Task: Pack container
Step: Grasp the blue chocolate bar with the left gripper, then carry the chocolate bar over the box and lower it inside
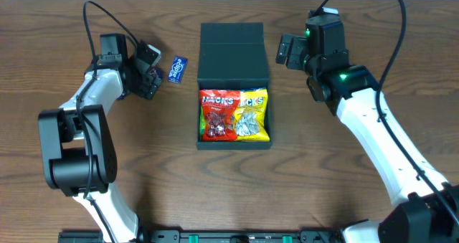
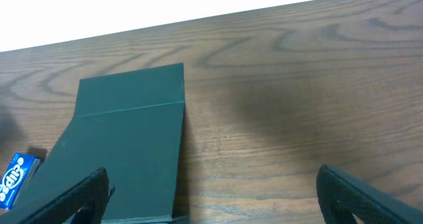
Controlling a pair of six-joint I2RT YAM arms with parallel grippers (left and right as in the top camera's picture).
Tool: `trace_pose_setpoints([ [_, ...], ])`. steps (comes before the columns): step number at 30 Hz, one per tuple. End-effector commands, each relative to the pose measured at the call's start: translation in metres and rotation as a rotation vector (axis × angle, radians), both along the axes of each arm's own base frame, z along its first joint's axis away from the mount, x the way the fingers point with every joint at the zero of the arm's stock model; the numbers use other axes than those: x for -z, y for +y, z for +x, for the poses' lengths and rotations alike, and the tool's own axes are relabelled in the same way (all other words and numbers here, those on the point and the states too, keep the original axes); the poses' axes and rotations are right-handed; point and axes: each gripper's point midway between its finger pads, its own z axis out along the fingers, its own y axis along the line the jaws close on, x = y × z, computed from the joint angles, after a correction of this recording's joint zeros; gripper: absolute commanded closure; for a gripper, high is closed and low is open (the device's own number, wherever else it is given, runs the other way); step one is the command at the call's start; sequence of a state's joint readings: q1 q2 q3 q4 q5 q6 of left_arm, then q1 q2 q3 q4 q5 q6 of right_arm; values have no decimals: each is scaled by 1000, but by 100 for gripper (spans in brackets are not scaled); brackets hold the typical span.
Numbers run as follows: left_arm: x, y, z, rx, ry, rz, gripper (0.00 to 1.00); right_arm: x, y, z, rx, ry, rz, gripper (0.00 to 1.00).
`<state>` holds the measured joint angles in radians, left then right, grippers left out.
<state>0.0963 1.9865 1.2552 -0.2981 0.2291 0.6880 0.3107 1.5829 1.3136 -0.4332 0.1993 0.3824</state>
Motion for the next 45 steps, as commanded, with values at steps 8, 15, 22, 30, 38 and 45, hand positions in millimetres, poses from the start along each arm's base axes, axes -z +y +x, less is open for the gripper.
trace_pose_setpoints([
  [8, 8, 1, 5, 13, -1, 7, 48, 0, -4, 1, 11, -2, -14, 1],
  [15, 13, 1, 3, 13, 12, 5, 60, 0, -4, 1, 11, -2, -14, 1],
  [22, 13, 1, 3, 13, 12, 6, 81, 0, -4, 1, 9, -3, -16, 1],
  [30, 11, 1, 4, -57, 15, -27, 94, -1, -4, 1, -15, -4, -46, 1],
  [38, -58, 0, 16, -108, -124, -53, 94, -22, -6, -5, -42, -48, -69, 1],
  [45, -137, -33, 15, -213, -259, -192, 94, -74, -12, -23, -74, -170, -88, 1],
])
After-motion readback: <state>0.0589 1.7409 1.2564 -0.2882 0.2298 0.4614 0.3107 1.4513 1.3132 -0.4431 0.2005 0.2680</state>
